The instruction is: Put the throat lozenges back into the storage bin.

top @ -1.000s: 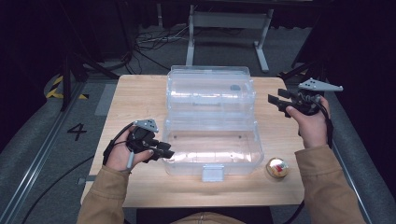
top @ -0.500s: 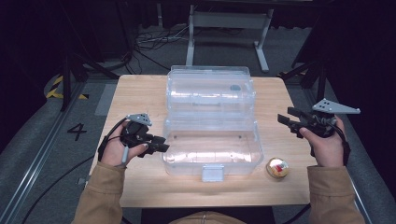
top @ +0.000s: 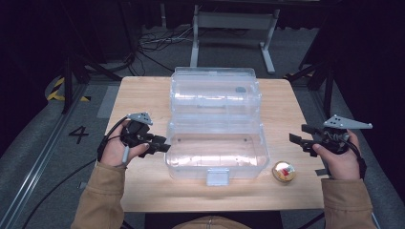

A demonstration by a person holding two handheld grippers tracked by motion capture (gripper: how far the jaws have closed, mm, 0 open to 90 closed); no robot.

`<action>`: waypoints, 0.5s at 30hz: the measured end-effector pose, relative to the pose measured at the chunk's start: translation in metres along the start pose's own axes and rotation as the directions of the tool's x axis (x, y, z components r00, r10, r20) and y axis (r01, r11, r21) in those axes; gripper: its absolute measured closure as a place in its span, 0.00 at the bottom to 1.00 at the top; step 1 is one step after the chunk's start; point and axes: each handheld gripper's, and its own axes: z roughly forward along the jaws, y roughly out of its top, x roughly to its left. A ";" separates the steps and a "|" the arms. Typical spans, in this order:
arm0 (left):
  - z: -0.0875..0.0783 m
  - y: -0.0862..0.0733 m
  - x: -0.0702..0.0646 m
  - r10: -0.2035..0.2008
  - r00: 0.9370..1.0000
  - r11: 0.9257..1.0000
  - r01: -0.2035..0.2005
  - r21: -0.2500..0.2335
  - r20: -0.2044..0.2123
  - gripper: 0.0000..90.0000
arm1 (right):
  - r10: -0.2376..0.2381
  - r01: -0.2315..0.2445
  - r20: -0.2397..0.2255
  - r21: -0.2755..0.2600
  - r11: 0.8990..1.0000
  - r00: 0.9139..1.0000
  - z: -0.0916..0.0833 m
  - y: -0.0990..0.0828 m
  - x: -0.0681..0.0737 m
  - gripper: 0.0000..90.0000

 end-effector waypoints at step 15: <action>-0.001 -0.001 0.004 -0.016 1.000 1.000 0.016 0.012 -0.015 0.66 | -0.032 0.037 -0.028 0.200 0.979 0.999 0.012 -0.019 -0.004 0.32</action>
